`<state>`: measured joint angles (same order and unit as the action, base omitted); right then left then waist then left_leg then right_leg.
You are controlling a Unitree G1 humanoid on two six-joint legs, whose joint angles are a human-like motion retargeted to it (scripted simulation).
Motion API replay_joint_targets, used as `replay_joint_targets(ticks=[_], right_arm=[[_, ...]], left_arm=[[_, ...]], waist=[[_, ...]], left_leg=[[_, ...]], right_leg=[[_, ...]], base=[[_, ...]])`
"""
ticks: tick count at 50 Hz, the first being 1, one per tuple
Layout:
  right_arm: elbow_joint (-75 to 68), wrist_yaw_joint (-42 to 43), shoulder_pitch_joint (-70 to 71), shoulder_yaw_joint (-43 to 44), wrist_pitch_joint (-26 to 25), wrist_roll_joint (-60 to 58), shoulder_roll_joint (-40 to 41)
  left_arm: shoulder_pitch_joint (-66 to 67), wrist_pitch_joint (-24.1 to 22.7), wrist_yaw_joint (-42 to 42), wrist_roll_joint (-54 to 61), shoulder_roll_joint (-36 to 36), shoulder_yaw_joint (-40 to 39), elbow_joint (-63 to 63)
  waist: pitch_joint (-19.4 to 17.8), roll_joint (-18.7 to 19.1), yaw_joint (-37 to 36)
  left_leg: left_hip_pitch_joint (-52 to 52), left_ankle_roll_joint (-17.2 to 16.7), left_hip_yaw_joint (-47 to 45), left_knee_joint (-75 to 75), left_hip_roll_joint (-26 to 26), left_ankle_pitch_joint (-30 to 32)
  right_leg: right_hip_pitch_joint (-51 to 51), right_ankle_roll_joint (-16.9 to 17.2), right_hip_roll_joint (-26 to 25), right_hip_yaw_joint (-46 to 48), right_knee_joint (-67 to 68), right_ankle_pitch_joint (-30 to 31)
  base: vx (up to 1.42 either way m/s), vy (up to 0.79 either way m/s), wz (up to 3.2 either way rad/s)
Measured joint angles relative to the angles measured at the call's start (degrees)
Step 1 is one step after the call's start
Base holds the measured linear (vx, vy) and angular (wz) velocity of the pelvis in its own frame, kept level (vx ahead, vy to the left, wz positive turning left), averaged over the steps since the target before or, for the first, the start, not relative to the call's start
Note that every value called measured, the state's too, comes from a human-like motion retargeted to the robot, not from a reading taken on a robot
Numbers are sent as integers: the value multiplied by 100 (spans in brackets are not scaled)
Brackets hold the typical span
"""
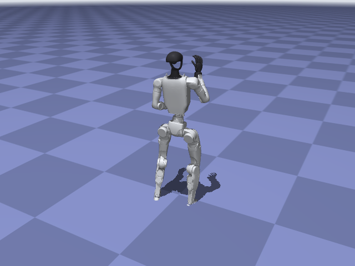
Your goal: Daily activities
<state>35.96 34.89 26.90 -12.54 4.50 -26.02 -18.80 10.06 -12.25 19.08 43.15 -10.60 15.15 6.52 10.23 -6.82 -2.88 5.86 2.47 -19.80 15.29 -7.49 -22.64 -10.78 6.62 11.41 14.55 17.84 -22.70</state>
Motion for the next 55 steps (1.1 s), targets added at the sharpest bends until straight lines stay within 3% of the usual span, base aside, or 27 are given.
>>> replay_joint_targets(ticks=[10, 15, 20, 31, 43, 55], right_arm=[[-3535, -561, -2165, -1371, -199, 1252, 58], [-4135, -550, -2268, -1536, -58, 1429, 265], [-3604, -412, -1899, -1270, 217, 1665, 282], [-1128, 31, -1364, -288, 576, 1488, 175], [263, -273, 3, -575, 401, 802, 292], [234, -99, 188, -661, 341, 1347, 320]], left_arm=[[-1993, -254, 951, -1374, -405, -231, -1605], [-3061, -324, 1062, -2423, -557, 11, -2312], [-2781, -252, 752, -2861, -707, 310, -2161], [-616, 34, 14, -2405, -745, 364, -812], [-702, 110, 65, -2323, -757, 644, 9], [-942, 59, 149, -2051, -910, 872, 195]], waist=[[-16, 248, -61], [18, 400, 83], [-4, 439, 201], [38, 216, 284], [206, -92, 475], [240, -243, 693]], left_leg=[[17, -103, 118, 152, -42, -142], [81, -128, 88, 322, -113, -274], [145, -134, 14, 468, -153, -372], [207, 9, -86, 411, -53, -318], [226, 123, -175, 267, 177, -257], [239, 110, -250, -50, 337, -55]], right_leg=[[73, -22, -27, 1, 81, -106], [54, 22, -61, -26, 121, -98], [-17, 72, -64, -65, 164, -124], [-282, 68, 23, -235, 362, -146], [-605, 78, 263, -424, 820, -201], [-789, 128, 378, -482, 894, -143]], base=[[0, 0, 0], [0, 0, 0], [0, 0, 0], [0, 0, 0], [0, 0, 0], [0, 0, 0]])
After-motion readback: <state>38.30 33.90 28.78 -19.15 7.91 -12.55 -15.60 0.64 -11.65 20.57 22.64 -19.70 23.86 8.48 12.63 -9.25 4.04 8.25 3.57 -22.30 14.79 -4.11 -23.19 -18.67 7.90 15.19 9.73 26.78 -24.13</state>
